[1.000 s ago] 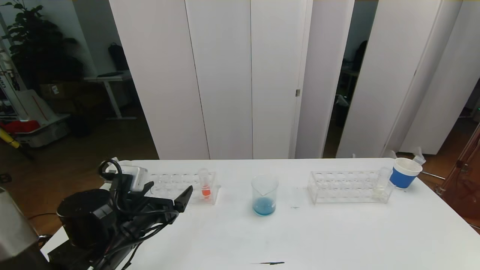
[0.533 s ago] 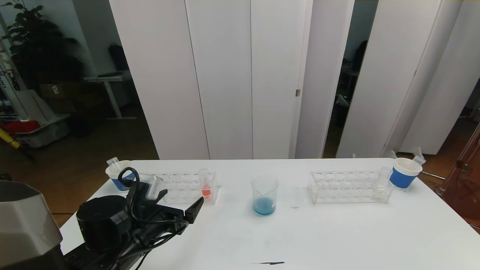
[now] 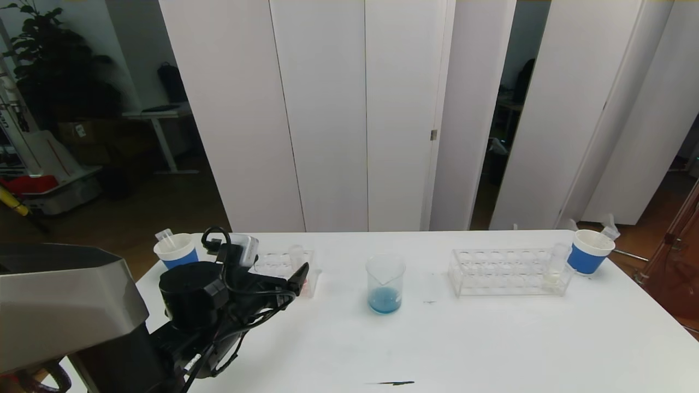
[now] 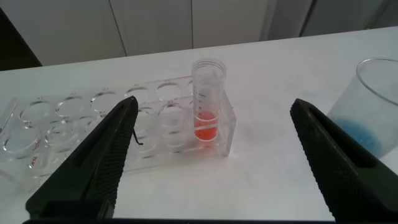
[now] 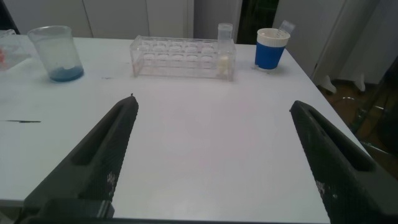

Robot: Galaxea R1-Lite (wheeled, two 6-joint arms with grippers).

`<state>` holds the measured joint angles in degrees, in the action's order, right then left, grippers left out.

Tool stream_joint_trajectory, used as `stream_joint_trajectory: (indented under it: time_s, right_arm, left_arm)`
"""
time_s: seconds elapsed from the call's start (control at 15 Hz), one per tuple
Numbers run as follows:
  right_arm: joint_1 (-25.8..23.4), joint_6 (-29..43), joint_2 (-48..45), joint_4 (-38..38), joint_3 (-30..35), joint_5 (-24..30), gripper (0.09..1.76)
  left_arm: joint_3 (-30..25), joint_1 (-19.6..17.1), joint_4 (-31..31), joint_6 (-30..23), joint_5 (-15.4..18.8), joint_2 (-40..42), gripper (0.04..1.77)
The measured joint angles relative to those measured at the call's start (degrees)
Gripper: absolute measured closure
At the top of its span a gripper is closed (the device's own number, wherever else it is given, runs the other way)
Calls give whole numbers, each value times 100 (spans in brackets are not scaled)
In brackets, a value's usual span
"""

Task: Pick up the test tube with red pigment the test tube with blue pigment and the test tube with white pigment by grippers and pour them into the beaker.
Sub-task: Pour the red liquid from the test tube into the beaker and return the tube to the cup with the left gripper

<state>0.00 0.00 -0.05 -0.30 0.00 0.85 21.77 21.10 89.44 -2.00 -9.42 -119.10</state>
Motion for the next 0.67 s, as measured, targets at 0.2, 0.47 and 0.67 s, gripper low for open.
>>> stream_joint_trajectory:
  time_s: [0.2,0.47,0.67]
  right_arm:
    - [0,0,0,0,0,-1,10]
    - [0,0,0,0,0,-1,10]
    - [0,0,0,0,0,0,10]
  left_arm:
    - [197,1,0,5,-7,-319,6]
    - [411,9,-2,-4,-16,-601,6]
    - [588,0,0,-9,-20,-785,6]
